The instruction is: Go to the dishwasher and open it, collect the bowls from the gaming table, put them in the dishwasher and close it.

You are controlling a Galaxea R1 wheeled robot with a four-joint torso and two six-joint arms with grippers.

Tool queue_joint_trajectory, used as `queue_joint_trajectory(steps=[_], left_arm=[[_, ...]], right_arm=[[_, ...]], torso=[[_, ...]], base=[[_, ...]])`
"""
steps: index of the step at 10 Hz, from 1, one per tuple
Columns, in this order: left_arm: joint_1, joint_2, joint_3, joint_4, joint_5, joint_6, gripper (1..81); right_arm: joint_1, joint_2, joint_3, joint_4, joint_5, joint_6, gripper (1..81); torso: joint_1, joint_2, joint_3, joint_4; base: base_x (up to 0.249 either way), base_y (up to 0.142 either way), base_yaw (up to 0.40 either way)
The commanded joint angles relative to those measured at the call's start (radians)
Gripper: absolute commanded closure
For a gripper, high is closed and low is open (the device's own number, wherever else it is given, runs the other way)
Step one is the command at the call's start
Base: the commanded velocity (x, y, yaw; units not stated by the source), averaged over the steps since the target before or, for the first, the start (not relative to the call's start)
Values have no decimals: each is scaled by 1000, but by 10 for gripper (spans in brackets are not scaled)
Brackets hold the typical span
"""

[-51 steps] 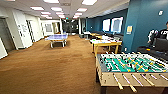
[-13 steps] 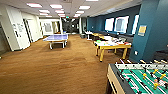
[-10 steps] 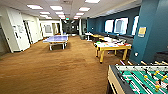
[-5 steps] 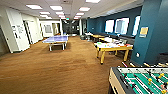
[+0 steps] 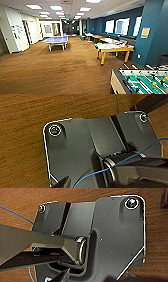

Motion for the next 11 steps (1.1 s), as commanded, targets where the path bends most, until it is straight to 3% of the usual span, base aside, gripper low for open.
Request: queue_joint_trajectory(steps=[1, 11], left_arm=[[-54, -7, -3, -5, 49, -2, 10], [-52, -5, -1, -5, 49, 0, 10]], right_arm=[[41, -8, 4, -6, -44, -4, 10], [43, -7, 0, -8, -44, -4, 10]], torso=[[1, 0, 0, 0], [1, 0, 0, 0]], base=[[133, 0, 0], [140, 0, 0]])
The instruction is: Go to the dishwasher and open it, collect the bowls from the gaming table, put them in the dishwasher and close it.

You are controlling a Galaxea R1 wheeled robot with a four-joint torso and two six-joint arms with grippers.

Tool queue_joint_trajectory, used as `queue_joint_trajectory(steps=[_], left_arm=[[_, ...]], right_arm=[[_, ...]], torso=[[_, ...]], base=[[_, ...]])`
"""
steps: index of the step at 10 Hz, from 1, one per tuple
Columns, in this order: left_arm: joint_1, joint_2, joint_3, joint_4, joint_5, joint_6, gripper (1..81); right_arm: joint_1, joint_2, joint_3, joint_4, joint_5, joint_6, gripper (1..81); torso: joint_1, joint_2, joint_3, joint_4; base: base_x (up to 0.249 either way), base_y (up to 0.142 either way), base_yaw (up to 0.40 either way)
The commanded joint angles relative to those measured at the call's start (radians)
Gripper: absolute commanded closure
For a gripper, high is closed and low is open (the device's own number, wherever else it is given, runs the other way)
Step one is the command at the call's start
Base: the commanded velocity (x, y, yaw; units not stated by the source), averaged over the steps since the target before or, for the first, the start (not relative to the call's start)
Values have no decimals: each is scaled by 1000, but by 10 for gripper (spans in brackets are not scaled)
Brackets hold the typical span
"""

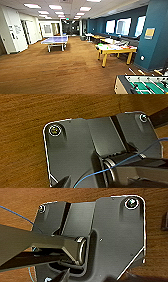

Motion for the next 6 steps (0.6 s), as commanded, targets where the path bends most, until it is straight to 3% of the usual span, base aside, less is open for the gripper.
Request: queue_joint_trajectory(steps=[1, 3, 6], left_arm=[[-53, -5, -1, -3, 49, -2, 10], [-51, -5, -2, -3, 49, -2, 10], [-51, -5, -3, -3, 51, 0, 10]], right_arm=[[43, -7, -2, -6, -44, -4, 10], [41, -7, -2, -8, -44, -4, 10], [41, -7, -2, -8, -44, -4, 10]], torso=[[1, 0, 0, 0], [1, 0, 0, 0], [1, 0, 0, 0]], base=[[143, 0, 0], [141, 0, 0], [142, 61, 0]])
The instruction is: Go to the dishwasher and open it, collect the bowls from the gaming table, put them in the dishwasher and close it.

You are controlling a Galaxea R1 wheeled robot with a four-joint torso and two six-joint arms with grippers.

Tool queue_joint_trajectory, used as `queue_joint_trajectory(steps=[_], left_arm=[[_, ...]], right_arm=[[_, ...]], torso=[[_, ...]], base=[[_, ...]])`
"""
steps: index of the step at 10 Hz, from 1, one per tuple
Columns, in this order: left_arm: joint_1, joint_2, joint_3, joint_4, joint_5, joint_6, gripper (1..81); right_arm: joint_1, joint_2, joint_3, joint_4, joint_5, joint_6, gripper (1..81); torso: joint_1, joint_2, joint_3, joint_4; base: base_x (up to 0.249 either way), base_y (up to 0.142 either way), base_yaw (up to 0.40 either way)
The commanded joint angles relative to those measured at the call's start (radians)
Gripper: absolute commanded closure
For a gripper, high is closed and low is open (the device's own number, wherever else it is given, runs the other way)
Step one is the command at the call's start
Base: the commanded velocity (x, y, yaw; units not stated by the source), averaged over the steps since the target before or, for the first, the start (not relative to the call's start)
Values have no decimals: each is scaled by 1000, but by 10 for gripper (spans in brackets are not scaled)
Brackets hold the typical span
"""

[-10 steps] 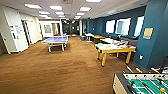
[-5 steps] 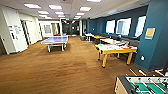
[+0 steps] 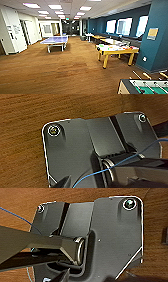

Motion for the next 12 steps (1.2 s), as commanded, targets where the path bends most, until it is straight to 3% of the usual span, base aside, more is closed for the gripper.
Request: queue_joint_trajectory(steps=[1, 5, 12], left_arm=[[-51, -5, -1, -3, 49, 0, 10], [-53, -7, -3, -5, 49, -2, 10], [-53, -5, -3, -3, 50, -2, 10]], right_arm=[[43, -7, 3, -8, -45, -4, 10], [41, -7, 3, -6, -45, -4, 10], [40, -7, 3, -6, -45, -4, 10]], torso=[[1, 0, 0, 0], [1, 0, 0, 0], [1, 0, 0, 0]], base=[[141, 64, 0], [142, 63, 0], [142, 0, 0]])
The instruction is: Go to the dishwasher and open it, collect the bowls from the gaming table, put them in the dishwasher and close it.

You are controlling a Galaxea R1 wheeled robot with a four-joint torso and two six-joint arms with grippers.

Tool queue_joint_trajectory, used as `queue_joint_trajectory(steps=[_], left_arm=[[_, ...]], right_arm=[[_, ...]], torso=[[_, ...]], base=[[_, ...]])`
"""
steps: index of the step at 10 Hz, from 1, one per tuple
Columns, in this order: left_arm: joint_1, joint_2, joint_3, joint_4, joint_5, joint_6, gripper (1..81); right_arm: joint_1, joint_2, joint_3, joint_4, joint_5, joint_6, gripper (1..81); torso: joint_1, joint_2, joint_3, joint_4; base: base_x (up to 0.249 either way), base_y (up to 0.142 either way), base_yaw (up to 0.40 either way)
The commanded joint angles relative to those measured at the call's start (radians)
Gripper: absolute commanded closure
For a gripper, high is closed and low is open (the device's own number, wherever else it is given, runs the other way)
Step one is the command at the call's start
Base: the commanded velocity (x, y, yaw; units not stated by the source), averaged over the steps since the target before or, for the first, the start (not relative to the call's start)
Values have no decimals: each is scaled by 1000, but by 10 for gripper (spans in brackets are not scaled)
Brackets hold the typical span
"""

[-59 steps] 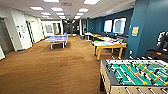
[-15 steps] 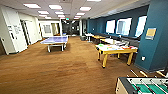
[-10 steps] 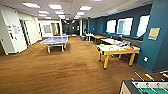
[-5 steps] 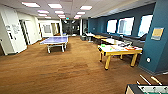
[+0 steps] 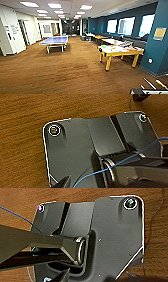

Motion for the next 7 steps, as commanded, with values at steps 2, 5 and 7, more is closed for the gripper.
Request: queue_joint_trajectory(steps=[2, 5, 7], left_arm=[[-53, -5, -1, -5, 49, -2, 10], [-53, -5, -3, -5, 49, -2, 10], [-51, -5, -3, -3, 49, -2, 10]], right_arm=[[42, -5, 3, -6, -44, -4, 10], [42, -5, 3, -6, -44, -4, 10], [42, -4, 3, -6, -44, -4, 10]], torso=[[1, 0, 0, 0], [1, 0, 0, 0], [1, 0, 0, 0]], base=[[142, 0, 0], [142, 0, 0], [142, 0, 0]])
